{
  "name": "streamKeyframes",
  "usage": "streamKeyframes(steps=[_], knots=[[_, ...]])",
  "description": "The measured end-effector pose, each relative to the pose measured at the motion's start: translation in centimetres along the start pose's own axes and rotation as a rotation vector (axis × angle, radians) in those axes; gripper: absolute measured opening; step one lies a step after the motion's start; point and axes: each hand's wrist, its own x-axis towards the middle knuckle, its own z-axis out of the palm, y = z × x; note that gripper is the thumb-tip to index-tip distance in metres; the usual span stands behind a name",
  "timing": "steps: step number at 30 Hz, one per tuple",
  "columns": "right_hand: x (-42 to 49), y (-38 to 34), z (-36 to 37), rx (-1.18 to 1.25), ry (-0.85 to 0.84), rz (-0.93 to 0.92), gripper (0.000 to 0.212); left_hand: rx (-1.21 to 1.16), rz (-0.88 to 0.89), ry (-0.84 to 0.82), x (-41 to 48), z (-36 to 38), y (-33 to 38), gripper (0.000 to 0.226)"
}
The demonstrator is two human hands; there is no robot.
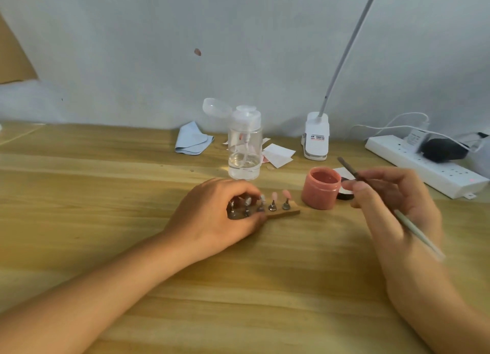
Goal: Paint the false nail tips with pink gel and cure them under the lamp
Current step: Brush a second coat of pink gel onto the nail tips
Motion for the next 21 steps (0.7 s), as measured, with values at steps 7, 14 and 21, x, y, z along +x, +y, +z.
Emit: streamKeyframes(steps=[7,14,21], knots=[[0.54,0.49,-0.02,-0.010,0.041,0.215,0.015,0.039,-0.043,0.003,-0.01,0.14,0.03,0.025],[0.61,0.42,-0.01,-0.011,0.067,0.269,0.012,0.081,0.083,0.058,-0.33,-0.20,0.48,0.016],[0.76,0.53,-0.04,-0.005,0.077,0.336,0.008,0.108,0.157,0.064,-0.75,-0.32,0.84,0.021]])
